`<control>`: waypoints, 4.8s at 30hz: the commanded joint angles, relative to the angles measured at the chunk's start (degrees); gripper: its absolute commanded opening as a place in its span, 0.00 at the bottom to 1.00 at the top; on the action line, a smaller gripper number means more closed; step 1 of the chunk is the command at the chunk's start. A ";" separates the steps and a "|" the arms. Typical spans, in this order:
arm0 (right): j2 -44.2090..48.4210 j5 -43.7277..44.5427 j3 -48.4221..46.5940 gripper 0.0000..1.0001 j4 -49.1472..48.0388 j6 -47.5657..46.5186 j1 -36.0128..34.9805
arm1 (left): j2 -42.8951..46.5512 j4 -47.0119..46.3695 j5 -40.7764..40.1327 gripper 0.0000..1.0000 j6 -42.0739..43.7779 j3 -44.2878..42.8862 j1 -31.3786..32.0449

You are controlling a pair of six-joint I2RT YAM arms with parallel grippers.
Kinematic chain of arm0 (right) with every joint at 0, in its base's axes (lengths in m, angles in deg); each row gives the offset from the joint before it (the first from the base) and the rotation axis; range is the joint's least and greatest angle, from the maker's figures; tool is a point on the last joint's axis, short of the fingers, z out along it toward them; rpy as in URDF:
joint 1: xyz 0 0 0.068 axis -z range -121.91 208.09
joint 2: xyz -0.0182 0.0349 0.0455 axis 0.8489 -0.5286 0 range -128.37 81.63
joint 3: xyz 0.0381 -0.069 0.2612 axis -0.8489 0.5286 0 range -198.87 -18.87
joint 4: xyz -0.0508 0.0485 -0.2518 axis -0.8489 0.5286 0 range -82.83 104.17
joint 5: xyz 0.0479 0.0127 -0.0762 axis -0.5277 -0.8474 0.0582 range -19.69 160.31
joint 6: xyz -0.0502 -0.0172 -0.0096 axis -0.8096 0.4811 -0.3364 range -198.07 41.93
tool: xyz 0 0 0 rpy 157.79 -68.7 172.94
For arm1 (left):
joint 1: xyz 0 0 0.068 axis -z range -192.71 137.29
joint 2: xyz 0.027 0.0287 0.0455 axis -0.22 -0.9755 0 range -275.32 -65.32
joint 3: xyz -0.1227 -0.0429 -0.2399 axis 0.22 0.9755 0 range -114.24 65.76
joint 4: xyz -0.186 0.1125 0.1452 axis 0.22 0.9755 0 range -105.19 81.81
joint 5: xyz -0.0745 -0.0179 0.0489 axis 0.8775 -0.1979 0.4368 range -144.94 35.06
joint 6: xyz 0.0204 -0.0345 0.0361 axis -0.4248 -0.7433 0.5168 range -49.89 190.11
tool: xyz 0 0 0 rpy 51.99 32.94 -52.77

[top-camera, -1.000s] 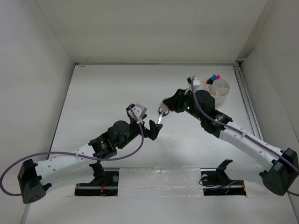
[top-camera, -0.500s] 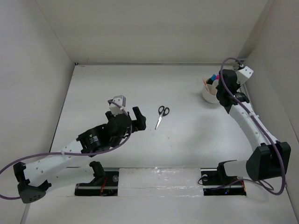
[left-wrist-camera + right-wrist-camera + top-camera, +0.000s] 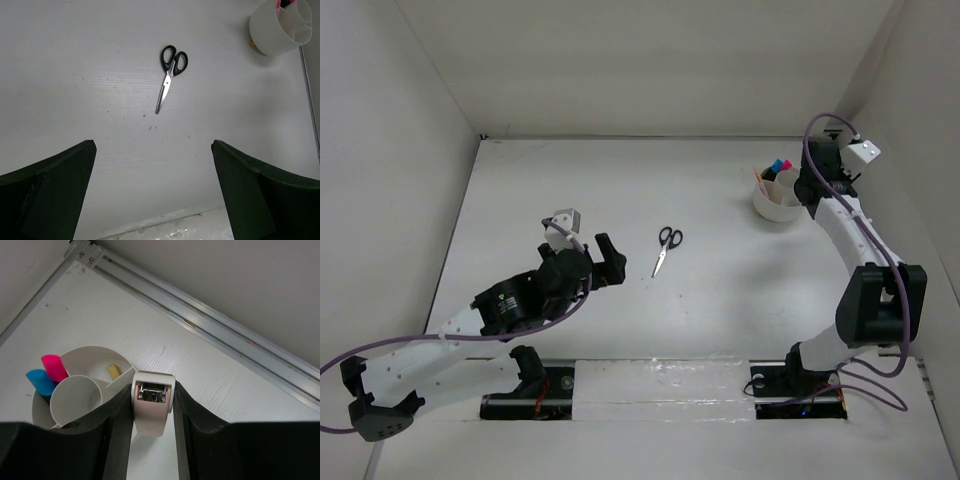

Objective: Sort the stationery into containers
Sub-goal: Place the stapler in the storage box, then pick up the scissors from the center of the board.

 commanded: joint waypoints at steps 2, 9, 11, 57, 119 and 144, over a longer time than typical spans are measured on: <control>-1.65 -3.87 -2.54 0.00 -6.62 -2.98 1.20 | -0.53 -1.60 1.61 1.00 1.38 0.53 0.18; -4.20 -7.83 -3.07 0.00 -9.44 -4.05 2.25 | -0.53 -3.71 3.02 1.00 2.52 1.06 0.18; -5.08 -8.71 -3.07 0.00 -10.06 -4.05 2.25 | -0.53 -3.71 3.02 1.00 3.04 1.06 0.18; -9.39 -10.56 1.94 0.62 -13.66 -1.41 -0.39 | 0.00 -5.38 4.60 1.00 4.63 1.59 0.18; 22.95 -38.85 16.62 0.84 -11.55 -13.72 -22.80 | -69.08 -18.74 30.53 0.74 31.26 -31.98 -22.15; 26.81 -42.90 17.76 0.84 -11.03 -14.77 -22.80 | -81.74 -9.87 26.58 0.13 30.21 -40.34 -20.57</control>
